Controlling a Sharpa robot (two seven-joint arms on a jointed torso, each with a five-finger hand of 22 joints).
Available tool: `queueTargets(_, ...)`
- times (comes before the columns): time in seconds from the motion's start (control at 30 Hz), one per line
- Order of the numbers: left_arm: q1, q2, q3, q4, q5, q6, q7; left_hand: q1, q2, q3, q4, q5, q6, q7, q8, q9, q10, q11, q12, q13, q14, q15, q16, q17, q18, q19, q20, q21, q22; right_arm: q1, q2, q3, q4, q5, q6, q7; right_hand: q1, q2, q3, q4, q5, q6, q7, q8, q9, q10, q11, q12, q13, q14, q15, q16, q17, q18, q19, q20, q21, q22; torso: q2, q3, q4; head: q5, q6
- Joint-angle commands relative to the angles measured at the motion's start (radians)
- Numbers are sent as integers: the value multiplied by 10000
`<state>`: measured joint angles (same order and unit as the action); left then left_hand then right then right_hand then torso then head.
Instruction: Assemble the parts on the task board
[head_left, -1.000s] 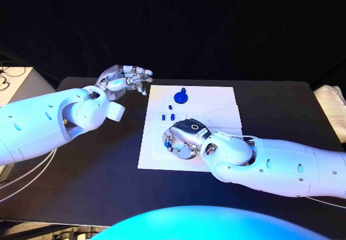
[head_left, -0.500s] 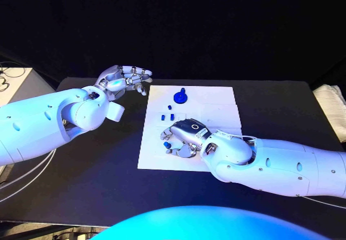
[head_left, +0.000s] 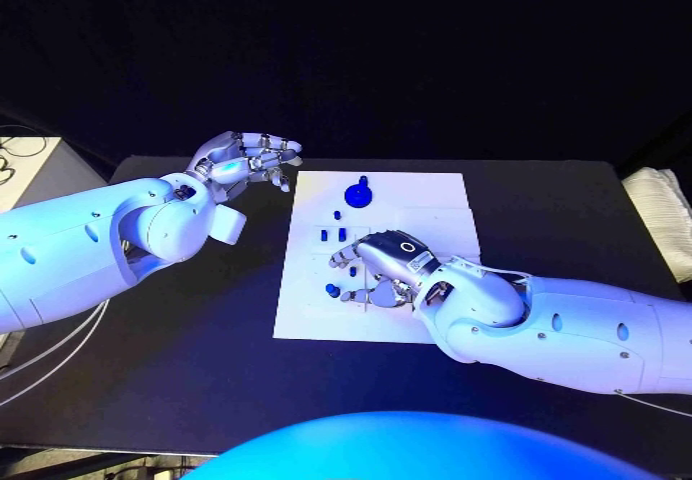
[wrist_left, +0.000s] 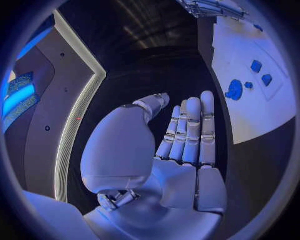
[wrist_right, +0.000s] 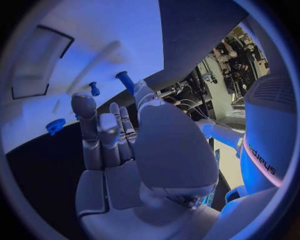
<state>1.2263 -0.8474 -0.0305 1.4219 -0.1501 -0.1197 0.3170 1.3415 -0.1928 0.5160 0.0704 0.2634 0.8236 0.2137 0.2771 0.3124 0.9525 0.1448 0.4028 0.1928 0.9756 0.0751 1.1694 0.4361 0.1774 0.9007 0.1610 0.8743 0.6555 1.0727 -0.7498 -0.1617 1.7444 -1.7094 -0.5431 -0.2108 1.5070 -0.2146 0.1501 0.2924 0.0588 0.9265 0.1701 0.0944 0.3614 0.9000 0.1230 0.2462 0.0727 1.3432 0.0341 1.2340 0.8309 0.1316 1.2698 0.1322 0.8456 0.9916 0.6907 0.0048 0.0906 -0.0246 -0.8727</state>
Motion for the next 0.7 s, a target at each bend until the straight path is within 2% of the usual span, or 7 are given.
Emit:
queueTargets(0.03,3,-4,7,17,11,172,71,3,24,-16,36,6,-69,15,65,-16,-75,2,53,13,-78,-23,-22,-18,64,36,61,-35,-15,223,-453,43,309,1452,-534,629,34,128,-147,-8,78,-61,9,-56,-10,90,-75,168,29,115,-34,122,121,95,182,-22,212,161,-14,-1,-25,-83,1)
queueTargets(0.17,3,-53,7,51,11,156,90,0,20,-19,38,5,-71,15,66,-17,-78,3,55,13,-79,-23,-23,-18,64,36,62,-37,-16,568,-1202,59,741,3145,-458,849,-254,357,-372,-16,255,-2,159,-69,-21,671,-59,608,68,469,-52,434,610,-36,597,-58,870,689,-14,-18,-40,-206,3)
queueTargets(0.27,4,-143,4,90,11,132,78,-7,9,-28,42,3,-75,15,69,-18,-84,4,61,13,-81,-22,-23,-19,63,35,63,-40,-18,858,-1941,66,1111,4465,-292,902,-502,475,-584,-26,268,154,121,-10,-12,1452,-164,1002,179,834,-138,745,1217,-155,990,-120,1569,1245,-22,-21,-92,-333,65)
queueTargets(0.47,2,-231,1,175,12,121,92,-7,9,-28,42,3,-75,15,69,-18,-84,4,61,13,-81,-22,-23,-19,63,35,63,-40,-18,1131,-3109,66,1385,5382,528,644,-968,491,-1043,-27,373,419,-316,435,147,3257,-676,2507,1365,1341,-558,1362,2560,-391,1594,-528,2871,2304,-59,-29,-169,-542,118)
queueTargets(0.57,-6,-248,0,232,12,131,99,-7,9,-28,42,3,-75,15,69,-18,-84,4,61,13,-81,-22,-23,-19,63,35,63,-40,-18,1173,-3576,45,1420,5194,1212,271,-1768,669,-1737,-67,1036,459,-498,906,360,3382,-858,4972,4001,1483,-686,1587,3008,-517,1830,-705,3552,2899,-67,-28,-168,-617,135)
queueTargets(0.67,-26,-275,0,301,12,137,102,-7,9,-28,42,3,-75,15,69,-18,-84,4,61,13,-81,-22,-23,-19,63,35,63,-40,-18,1178,-3936,18,1484,4752,1621,-101,-1948,929,-2269,-173,964,325,-509,1276,509,3846,-921,8471,8437,1617,-703,1912,3667,-625,1998,-729,4087,3378,-63,-26,-162,-700,155)
queueTargets(0.7,-36,-287,0,326,12,138,104,-7,9,-28,42,3,-75,15,69,-18,-84,4,61,13,-81,-22,-23,-19,63,35,63,-40,-18,1177,-4030,11,1508,4608,1730,-237,-2001,963,-2319,-2,942,323,-506,1318,523,3895,-889,8705,8782,1623,-739,1940,3742,-649,2010,-697,4139,3425,-64,-26,-164,-727,170)
